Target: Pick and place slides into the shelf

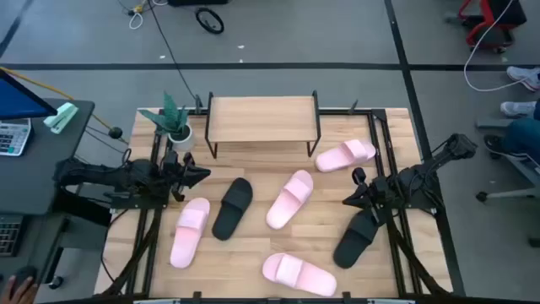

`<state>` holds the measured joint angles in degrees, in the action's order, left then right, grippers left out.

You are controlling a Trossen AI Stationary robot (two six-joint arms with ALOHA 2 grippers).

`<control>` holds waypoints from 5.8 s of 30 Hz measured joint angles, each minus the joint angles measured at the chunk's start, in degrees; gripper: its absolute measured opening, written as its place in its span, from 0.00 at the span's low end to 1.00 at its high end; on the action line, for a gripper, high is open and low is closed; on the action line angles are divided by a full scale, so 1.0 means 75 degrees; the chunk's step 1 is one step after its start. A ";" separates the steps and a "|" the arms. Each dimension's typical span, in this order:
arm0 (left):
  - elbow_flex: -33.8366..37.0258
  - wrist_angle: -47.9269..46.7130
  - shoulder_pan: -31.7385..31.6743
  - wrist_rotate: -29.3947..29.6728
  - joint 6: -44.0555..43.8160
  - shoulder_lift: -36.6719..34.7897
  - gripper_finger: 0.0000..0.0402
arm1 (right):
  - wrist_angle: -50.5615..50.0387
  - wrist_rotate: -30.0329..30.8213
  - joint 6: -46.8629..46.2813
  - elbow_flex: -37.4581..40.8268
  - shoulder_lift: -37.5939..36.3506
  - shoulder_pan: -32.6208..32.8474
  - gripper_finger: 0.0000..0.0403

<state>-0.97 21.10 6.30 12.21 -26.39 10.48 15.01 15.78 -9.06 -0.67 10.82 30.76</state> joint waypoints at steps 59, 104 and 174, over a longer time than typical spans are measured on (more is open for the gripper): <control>0.0000 0.0000 0.0000 0.0000 0.0000 0.0000 0.06 | 0.0002 0.0000 0.0000 -0.0001 -0.0002 0.0000 0.03; 0.0000 0.0176 0.0000 0.0947 0.2802 0.0000 0.02 | -0.0001 0.0002 0.0000 -0.0001 -0.0002 0.0000 0.03; -0.1682 0.0659 -0.1428 -0.0405 0.5616 0.2521 0.33 | -0.3070 0.2768 0.0765 -0.5217 0.5720 -0.1609 0.19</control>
<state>-13.58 26.04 -4.40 9.17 15.73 29.39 -8.02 36.53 -3.32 -39.80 53.73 18.70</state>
